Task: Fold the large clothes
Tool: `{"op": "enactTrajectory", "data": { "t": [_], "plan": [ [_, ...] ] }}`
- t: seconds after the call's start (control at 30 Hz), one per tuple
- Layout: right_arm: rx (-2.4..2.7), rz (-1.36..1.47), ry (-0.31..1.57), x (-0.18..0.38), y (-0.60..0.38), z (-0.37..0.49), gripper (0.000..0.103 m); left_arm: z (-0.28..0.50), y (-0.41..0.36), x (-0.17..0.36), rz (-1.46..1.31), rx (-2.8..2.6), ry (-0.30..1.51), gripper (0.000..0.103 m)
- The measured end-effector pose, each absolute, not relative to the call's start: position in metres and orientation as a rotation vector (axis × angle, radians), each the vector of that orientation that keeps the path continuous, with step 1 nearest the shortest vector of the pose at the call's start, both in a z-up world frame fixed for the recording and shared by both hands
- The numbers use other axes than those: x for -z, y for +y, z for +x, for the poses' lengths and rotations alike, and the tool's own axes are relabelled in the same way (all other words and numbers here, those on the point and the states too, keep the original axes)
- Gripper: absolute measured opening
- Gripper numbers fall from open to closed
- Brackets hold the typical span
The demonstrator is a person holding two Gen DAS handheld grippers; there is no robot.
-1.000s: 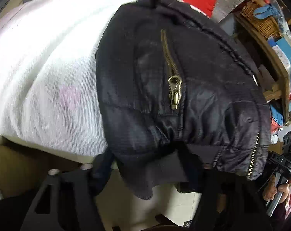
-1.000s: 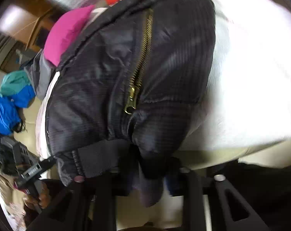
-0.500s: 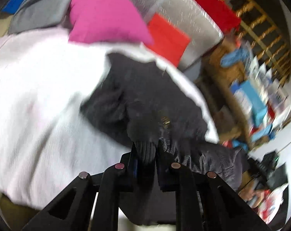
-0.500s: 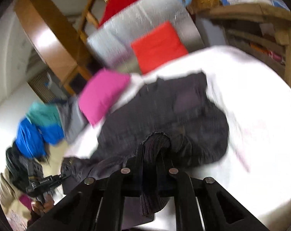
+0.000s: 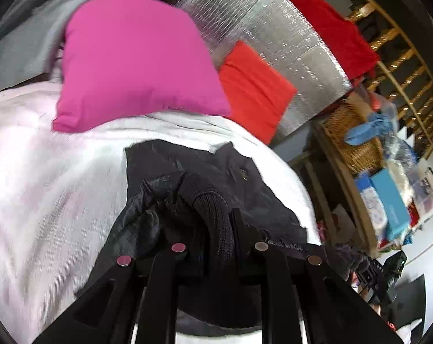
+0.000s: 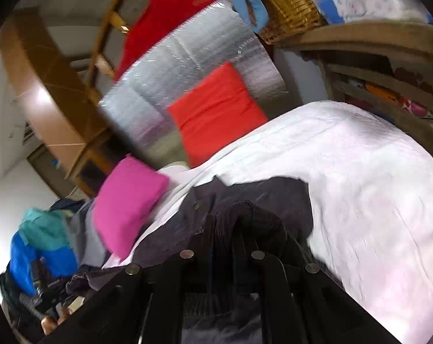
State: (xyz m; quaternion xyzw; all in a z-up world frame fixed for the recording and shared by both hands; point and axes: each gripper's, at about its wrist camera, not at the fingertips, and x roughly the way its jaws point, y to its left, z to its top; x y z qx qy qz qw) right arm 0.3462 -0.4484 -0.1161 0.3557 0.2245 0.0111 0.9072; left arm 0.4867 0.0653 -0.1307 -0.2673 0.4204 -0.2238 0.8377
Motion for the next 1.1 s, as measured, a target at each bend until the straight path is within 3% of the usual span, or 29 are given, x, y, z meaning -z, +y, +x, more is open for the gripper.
{"op": "enactTrajectory", "data": {
  "t": [0.3, 0.47, 0.57, 0.63, 0.67, 0.7, 0.73, 0.77, 0.8, 0.9, 1.1],
  "plan": [
    [0.158, 0.791, 0.577, 0.173, -0.474, 0.548, 0.009, 0.638, 0.042, 0.19, -0.601, 0.413, 1.011, 0.017],
    [0.128, 1.058, 0.652, 0.239, -0.508, 0.582, 0.011, 0.667, 0.035, 0.233, -0.639, 0.435, 1.014, 0.02],
    [0.017, 1.232, 0.606, 0.256, -0.529, 0.582, 0.016, 0.668, 0.044, 0.25, -0.737, 0.465, 0.991, 0.021],
    [-0.059, 1.352, 0.542, 0.263, -0.541, 0.571, 0.031, 0.663, 0.052, 0.248, -0.792, 0.499, 0.972, 0.025],
    [-0.083, 1.416, 0.486, 0.264, -0.549, 0.558, 0.042, 0.66, 0.057, 0.244, -0.811, 0.505, 0.964, 0.034],
    [-0.097, 1.446, 0.428, 0.261, -0.555, 0.544, 0.073, 0.652, 0.065, 0.235, -0.843, 0.501, 0.931, 0.049],
    [-0.11, 1.463, 0.369, 0.256, -0.56, 0.532, 0.08, 0.646, 0.073, 0.227, -0.863, 0.48, 0.891, 0.061],
    [-0.111, 1.469, 0.321, 0.25, -0.566, 0.514, 0.081, 0.636, 0.083, 0.217, -0.886, 0.447, 0.841, 0.08],
    [-0.108, 1.453, 0.312, 0.244, -0.57, 0.501, 0.085, 0.617, 0.099, 0.202, -0.932, 0.408, 0.762, 0.084],
    [-0.122, 1.298, 0.364, 0.217, -0.565, 0.454, 0.085, 0.574, 0.116, 0.173, -0.968, 0.39, 0.695, 0.085],
    [-0.153, 1.26, 0.477, 0.215, -0.514, 0.351, 0.085, 0.463, 0.088, 0.169, -0.785, 0.335, 0.83, 0.085]
  ]
}}
